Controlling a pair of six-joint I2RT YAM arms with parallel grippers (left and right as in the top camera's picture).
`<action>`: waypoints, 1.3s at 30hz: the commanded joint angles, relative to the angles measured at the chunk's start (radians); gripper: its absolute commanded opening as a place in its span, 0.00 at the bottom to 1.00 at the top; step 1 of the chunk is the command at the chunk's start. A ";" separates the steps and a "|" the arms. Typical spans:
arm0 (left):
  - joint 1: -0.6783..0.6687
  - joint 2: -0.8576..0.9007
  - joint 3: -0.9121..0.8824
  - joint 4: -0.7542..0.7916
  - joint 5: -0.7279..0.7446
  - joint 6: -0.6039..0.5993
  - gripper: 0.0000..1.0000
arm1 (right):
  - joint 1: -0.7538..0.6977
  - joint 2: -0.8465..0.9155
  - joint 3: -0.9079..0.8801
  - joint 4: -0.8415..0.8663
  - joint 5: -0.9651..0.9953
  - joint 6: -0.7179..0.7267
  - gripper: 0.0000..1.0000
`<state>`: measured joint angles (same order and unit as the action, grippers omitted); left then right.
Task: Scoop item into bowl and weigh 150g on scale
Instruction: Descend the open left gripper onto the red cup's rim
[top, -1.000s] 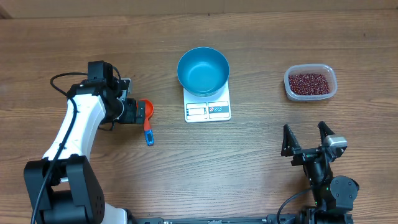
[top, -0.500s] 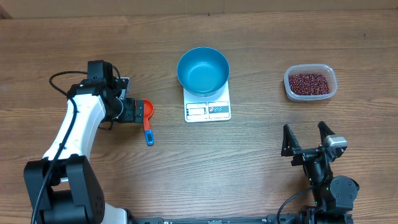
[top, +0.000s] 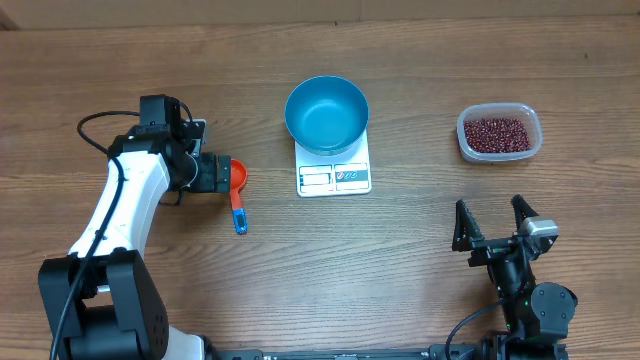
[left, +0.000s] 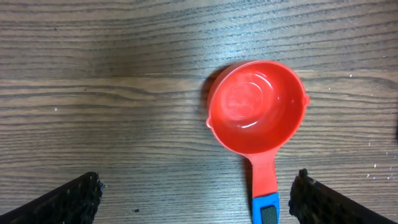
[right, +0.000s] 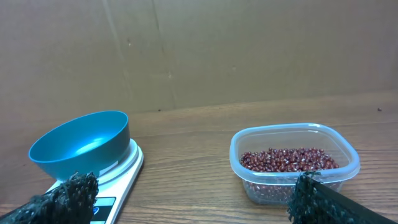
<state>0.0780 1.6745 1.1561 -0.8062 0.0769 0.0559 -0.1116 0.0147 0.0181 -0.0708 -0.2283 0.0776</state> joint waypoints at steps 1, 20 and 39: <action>-0.006 0.036 -0.008 0.007 -0.006 -0.014 0.99 | -0.001 -0.012 -0.010 0.006 0.010 0.000 1.00; -0.006 0.143 -0.008 0.081 -0.006 -0.034 0.99 | -0.001 -0.012 -0.010 0.006 0.010 0.000 1.00; -0.006 0.202 -0.008 0.126 -0.006 -0.037 0.99 | -0.001 -0.012 -0.010 0.006 0.010 0.000 1.00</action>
<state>0.0780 1.8488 1.1542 -0.6868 0.0765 0.0284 -0.1116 0.0147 0.0181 -0.0708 -0.2283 0.0780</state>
